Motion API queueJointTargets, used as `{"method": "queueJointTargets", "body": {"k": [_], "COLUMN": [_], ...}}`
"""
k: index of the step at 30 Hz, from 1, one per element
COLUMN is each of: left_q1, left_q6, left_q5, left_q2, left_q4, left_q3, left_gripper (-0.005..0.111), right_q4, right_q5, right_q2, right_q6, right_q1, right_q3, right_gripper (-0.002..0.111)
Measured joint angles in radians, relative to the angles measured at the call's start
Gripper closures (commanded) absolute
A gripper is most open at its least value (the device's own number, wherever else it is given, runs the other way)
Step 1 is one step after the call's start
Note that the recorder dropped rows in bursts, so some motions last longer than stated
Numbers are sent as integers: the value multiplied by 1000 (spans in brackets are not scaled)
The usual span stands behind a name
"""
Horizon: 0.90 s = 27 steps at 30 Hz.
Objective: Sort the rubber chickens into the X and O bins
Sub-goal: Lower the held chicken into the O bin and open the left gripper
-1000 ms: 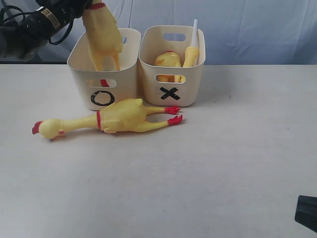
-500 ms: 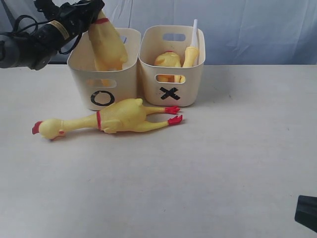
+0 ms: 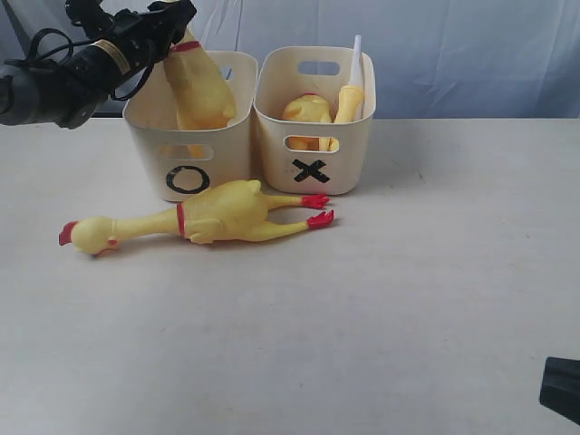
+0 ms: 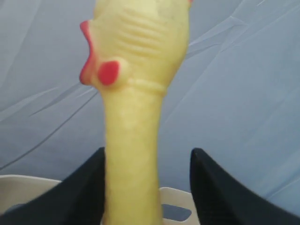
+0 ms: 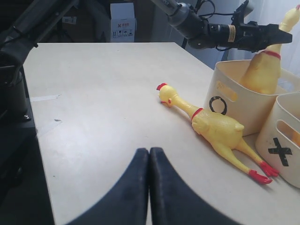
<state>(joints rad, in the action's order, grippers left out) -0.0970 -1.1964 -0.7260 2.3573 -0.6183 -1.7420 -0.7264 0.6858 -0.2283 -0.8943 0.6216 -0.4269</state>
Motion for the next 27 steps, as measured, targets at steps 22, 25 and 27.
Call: {"method": "queueJointTargets", "body": {"k": [22, 25, 27], "left_q1": [0, 0, 0], "left_q6": [46, 72, 87], "left_q5": [239, 305, 344], "left_q2": [-50, -79, -90], "left_q4": [-241, -290, -347], "left_q3": [0, 0, 0], "left_gripper": [45, 45, 45], "right_q4": [0, 0, 0], "right_q5": [0, 0, 0], "right_q2": [0, 0, 0], "right_q6": [0, 0, 0], "right_q1": [0, 0, 0], "right_q3": [0, 0, 0], "right_gripper": [108, 108, 108]}}
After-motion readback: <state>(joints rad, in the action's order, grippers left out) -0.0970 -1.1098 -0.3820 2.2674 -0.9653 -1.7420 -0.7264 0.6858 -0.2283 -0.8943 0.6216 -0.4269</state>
